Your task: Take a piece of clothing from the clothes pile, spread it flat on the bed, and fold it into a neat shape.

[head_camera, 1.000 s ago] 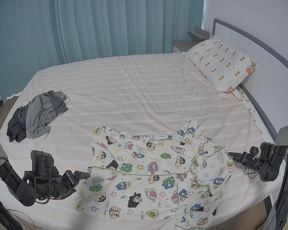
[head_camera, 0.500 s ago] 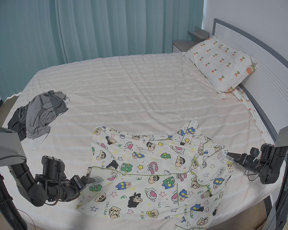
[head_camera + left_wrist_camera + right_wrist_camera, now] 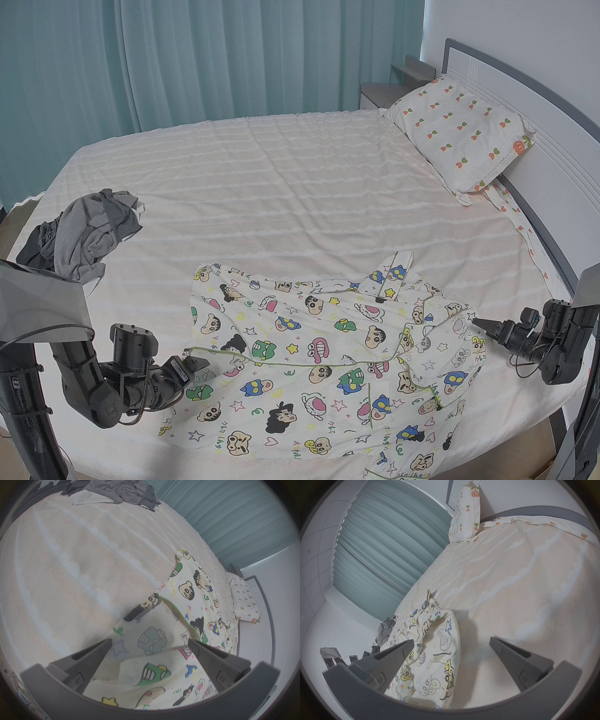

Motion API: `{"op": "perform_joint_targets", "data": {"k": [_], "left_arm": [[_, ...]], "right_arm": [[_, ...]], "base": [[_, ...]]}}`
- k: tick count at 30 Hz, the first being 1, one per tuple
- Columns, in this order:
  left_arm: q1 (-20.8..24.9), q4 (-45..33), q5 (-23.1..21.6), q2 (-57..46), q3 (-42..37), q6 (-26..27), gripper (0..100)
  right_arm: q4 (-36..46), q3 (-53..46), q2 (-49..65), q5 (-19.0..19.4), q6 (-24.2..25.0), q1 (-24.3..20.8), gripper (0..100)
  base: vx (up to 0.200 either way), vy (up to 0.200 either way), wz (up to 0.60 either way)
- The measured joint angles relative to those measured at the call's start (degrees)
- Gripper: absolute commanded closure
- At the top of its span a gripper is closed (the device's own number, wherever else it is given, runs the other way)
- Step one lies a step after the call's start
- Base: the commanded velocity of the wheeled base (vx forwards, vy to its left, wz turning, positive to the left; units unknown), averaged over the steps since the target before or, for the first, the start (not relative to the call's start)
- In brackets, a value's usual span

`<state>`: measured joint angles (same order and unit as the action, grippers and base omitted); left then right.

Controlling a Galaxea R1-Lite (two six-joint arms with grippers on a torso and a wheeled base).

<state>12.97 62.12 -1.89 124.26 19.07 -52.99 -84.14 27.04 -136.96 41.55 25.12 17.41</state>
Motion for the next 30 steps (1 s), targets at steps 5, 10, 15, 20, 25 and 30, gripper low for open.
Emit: {"op": "perform_joint_targets", "data": {"k": [5, 10, 15, 20, 25, 30], "left_arm": [[1.11, 0.00, 3.88, 1.82, 1.29, -0.44, 100], [1.46, 0.00, 4.89, 1.84, 0.69, -1.77, 100], [1.52, 0.00, 5.01, -0.15, -1.29, -2.43, 100], [1.28, 0.00, 5.22, -2.97, -2.58, -2.51, 100], [0.95, 1.43, 7.17, -4.47, -2.82, -2.57, 100], [0.85, 3.89, 7.52, -4.99, -3.52, -2.62, 100]], "right_arm": [[-2.08, -0.76, -0.24, 0.02, 0.00, -0.49, 0], [-2.24, -1.11, -0.44, 0.00, 0.00, -0.63, 0], [-2.22, -1.11, -0.52, 0.00, 0.02, -0.73, 0], [-2.22, -1.08, -0.72, 0.00, 0.00, -0.71, 0], [-2.24, -1.02, -0.88, 0.02, 0.00, -0.71, 0], [-2.22, -1.00, -0.89, 0.00, 0.02, -0.71, 0]], "base": [[0.000, 0.000, 0.00], [0.000, 0.000, 0.00], [0.000, 0.000, 0.00], [0.000, 0.000, 0.00], [0.000, 0.000, 0.00], [0.000, 0.000, 0.00]]}}
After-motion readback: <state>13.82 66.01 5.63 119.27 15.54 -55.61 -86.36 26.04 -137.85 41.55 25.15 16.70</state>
